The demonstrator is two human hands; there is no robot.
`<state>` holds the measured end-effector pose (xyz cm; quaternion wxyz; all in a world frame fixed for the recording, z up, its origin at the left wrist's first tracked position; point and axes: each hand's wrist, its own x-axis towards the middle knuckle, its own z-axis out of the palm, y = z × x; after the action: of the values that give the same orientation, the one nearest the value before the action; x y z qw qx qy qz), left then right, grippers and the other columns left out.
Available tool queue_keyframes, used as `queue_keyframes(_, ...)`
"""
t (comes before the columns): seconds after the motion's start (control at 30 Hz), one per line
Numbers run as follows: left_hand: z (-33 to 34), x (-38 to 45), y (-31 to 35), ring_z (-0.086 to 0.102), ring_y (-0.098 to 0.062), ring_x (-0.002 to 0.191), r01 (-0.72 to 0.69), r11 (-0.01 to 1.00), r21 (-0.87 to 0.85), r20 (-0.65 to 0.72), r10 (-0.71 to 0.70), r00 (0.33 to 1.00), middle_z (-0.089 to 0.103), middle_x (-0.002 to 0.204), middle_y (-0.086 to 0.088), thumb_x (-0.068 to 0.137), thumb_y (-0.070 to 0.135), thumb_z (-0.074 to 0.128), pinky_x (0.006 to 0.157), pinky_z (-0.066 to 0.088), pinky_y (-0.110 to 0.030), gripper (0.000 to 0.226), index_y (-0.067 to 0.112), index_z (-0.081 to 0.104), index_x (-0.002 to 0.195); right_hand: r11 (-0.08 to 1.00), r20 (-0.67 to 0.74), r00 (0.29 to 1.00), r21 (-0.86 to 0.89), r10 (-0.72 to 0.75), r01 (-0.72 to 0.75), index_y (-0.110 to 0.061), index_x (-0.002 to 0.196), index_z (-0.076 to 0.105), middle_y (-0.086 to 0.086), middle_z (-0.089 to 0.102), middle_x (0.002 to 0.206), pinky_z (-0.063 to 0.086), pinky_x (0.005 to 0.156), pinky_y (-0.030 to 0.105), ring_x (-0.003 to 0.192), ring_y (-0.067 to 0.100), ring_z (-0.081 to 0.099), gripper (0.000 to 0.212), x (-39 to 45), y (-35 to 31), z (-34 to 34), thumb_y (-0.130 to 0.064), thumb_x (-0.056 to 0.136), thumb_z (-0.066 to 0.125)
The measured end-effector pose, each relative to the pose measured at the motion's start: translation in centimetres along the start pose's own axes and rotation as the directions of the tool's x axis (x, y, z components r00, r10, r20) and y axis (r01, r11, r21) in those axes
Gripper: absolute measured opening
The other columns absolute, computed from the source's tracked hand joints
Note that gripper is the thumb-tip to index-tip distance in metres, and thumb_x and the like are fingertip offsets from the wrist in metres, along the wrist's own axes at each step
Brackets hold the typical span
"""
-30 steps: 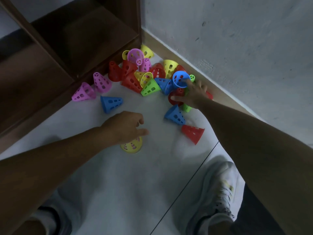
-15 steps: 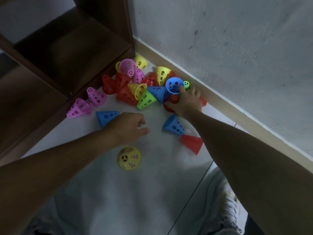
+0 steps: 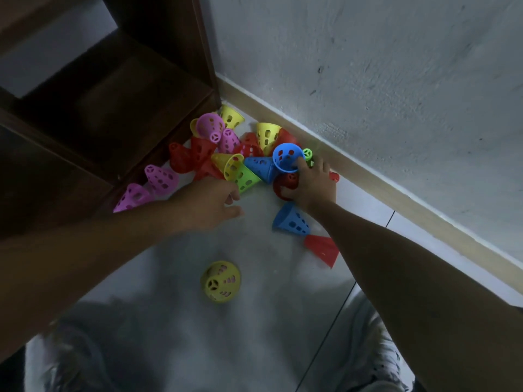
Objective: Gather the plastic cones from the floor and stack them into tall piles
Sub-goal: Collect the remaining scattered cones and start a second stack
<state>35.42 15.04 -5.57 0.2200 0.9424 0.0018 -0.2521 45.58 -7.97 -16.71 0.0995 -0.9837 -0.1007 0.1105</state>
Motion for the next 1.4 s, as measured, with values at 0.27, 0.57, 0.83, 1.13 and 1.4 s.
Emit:
queue_keyframes(0.27,2.1,3.4,1.1,0.067,-0.024,0.102,0.144,0.928,-0.343,0.025,-0.144,0.989,0.07,0.106,-0.006,0.083,0.041,0.078,0.087,0.054,-0.034,0.044,0.012,0.068,0.115,0.997,-0.011,1.0,0.078,0.002,-0.001,-0.025,0.138,0.04,0.013,0.043,0.13,0.049,0.078,0.04,0.12,0.031,0.045,0.081,-1.5,0.3,-0.6,-0.05,0.072,0.081)
queue_keyframes(0.57,8.1,7.7,6.2,0.056,-0.022,0.1,0.34,0.199,-0.919,0.257,-0.353,0.9,0.056,0.109,-0.001,0.107,0.042,0.043,0.07,0.052,-0.031,0.023,0.024,0.054,0.117,0.992,-0.026,1.0,0.124,-0.012,0.015,-0.023,0.131,0.044,0.012,0.045,0.125,0.049,0.077,0.04,0.109,0.032,0.051,0.072,-2.2,0.8,0.1,-0.046,0.074,0.081)
queue_keyframes(0.83,7.6,8.1,5.7,0.046,-0.032,0.133,0.348,0.092,-0.933,0.299,-0.339,0.892,0.05,0.145,-0.006,0.105,0.06,0.027,0.09,0.048,-0.04,0.061,0.021,0.049,0.147,0.988,-0.009,1.0,0.151,-0.021,0.022,-0.013,0.132,0.049,0.009,0.054,0.116,0.041,0.074,0.036,0.111,0.027,0.048,0.063,-2.1,1.0,0.0,-0.047,0.084,0.072)
queue_keyframes(1.13,5.8,6.9,6.3,0.069,-0.02,0.095,0.24,0.053,-0.969,0.22,-0.241,0.945,0.071,0.104,-0.01,0.104,0.061,0.019,0.083,0.058,-0.032,0.071,0.012,0.067,0.121,0.972,-0.004,0.999,0.232,-0.05,0.05,-0.017,0.127,0.052,0.004,0.052,0.114,0.043,0.074,0.035,0.11,0.023,0.048,0.058,-3.1,-0.5,-2.4,-0.044,0.081,0.073)
queue_keyframes(1.4,4.1,5.5,6.0,0.059,-0.022,0.102,0.207,0.083,-0.975,0.175,-0.29,0.941,0.056,0.124,-0.008,0.098,0.072,0.011,0.085,0.051,-0.033,0.09,0.006,0.062,0.131,0.982,-0.009,0.996,0.166,-0.087,0.087,-0.018,0.131,0.05,0.008,0.052,0.127,0.046,0.086,0.039,0.119,0.029,0.049,0.059,-3.3,-1.7,-7.7,-0.043,0.083,0.075)
